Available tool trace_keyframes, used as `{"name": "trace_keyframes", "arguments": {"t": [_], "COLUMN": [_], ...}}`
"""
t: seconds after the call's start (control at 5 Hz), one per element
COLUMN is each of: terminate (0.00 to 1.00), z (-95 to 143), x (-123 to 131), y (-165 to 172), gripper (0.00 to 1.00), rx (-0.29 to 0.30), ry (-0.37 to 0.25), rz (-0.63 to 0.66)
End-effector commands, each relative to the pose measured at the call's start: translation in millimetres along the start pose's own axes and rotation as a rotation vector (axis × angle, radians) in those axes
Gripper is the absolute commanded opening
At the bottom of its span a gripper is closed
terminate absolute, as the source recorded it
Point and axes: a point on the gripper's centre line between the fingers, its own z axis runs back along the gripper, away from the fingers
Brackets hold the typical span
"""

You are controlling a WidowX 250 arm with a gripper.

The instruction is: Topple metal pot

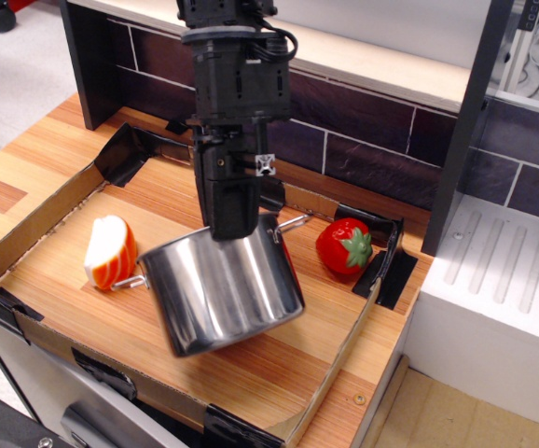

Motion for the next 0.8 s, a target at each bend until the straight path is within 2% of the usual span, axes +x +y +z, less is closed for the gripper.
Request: {"name": "trace_keyframes", "arguments": {"t": [0.0, 0.2, 0.6], "terminate": [0.00, 0.00, 0.00], "z": [21, 32, 47], "x": [-13, -11, -10], "y": [21, 35, 45], "gripper": [1.00, 1.00, 1.00], "rx": [0.198, 0.239, 0.417], "ry": [-0.090, -0.136, -0.208], "rz": [-0.062, -0.067, -0.031]}}
